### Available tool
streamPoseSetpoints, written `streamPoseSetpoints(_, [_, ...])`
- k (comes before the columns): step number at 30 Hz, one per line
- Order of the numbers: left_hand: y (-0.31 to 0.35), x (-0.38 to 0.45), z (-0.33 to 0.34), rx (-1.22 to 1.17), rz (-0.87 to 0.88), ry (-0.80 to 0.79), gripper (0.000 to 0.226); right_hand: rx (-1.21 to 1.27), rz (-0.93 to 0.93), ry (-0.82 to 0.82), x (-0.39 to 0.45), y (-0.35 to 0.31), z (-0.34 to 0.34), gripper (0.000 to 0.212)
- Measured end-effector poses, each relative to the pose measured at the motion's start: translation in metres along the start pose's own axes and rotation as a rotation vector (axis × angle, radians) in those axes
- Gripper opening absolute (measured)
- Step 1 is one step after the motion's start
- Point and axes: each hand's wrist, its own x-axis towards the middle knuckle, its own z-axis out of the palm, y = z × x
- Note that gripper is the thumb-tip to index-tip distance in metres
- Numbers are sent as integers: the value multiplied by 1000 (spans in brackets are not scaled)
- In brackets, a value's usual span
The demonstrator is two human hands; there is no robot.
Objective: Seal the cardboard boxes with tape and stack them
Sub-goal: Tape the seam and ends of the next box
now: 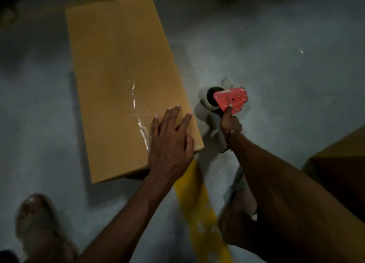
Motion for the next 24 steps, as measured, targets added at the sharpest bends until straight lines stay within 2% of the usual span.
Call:
streamPoseSetpoints(6, [2,0,-4,36,29,-83,56,52,62,88,-34,-13,-23,91])
streamPoseSetpoints(8, [4,5,-17,56,34,-170,56,84,44,115,-50,-18,-37,96])
streamPoseSetpoints(11, [8,16,-57,105,31,-382,58,111,-22,140,-88,-35,-71,106])
streamPoseSetpoints(14, [12,23,-114,217,99,-504,48,51,-128,99,-133,-55,-118,108])
streamPoseSetpoints(17, [25,14,-181,277,114,-433,42,65,-272,-2,-184,-71,-165,125])
streamPoseSetpoints(22, [34,-40,-285,196,7,-310,32,149,-534,-214,-291,-84,-214,108])
streamPoseSetpoints(24, [34,-70,-312,31,-111,-245,30,226,-584,-349,-326,-78,-221,102])
